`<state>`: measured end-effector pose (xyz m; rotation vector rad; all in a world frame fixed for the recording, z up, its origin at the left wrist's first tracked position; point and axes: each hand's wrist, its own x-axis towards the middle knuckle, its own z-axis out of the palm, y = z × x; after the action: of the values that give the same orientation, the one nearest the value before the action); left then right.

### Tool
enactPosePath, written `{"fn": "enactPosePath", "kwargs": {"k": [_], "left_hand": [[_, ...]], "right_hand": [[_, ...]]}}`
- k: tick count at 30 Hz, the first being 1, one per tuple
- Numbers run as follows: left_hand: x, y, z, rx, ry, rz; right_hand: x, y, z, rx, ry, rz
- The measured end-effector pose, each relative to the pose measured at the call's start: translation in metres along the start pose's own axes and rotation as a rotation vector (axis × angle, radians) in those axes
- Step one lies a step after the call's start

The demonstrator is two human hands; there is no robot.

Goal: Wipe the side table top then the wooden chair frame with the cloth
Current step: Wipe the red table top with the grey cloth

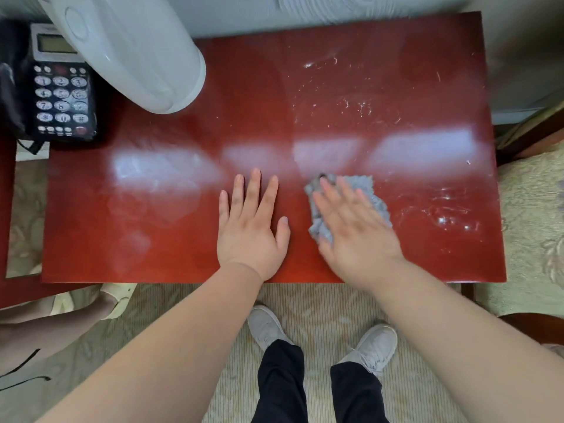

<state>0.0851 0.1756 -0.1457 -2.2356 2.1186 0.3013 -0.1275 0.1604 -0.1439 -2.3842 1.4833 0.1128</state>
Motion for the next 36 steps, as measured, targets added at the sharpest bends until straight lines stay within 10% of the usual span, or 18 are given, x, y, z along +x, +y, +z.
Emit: {"fn": "enactPosePath", "kwargs": {"k": [6,13,21,29,36], "left_hand": [[0.001,0.0,-0.002,0.012,-0.01,-0.008],[0.001,0.0,0.001,-0.003,0.01,0.003],[0.001,0.0,-0.001,0.02,-0.015,-0.001],[0.0,-0.001,0.002,0.022,-0.009,-0.01],[0.0,0.0,0.002,0.024,-0.032,-0.019]], "right_hand": [[0.001,0.015,-0.013,0.047,0.009,0.321],[0.002,-0.029,0.004,0.009,-0.037,-0.096],[0.021,0.015,-0.019,0.042,0.023,0.348],[0.025,-0.015,-0.004,-0.013,-0.025,-0.127],[0.032,0.009,-0.02,0.043,0.034,0.288]]}}
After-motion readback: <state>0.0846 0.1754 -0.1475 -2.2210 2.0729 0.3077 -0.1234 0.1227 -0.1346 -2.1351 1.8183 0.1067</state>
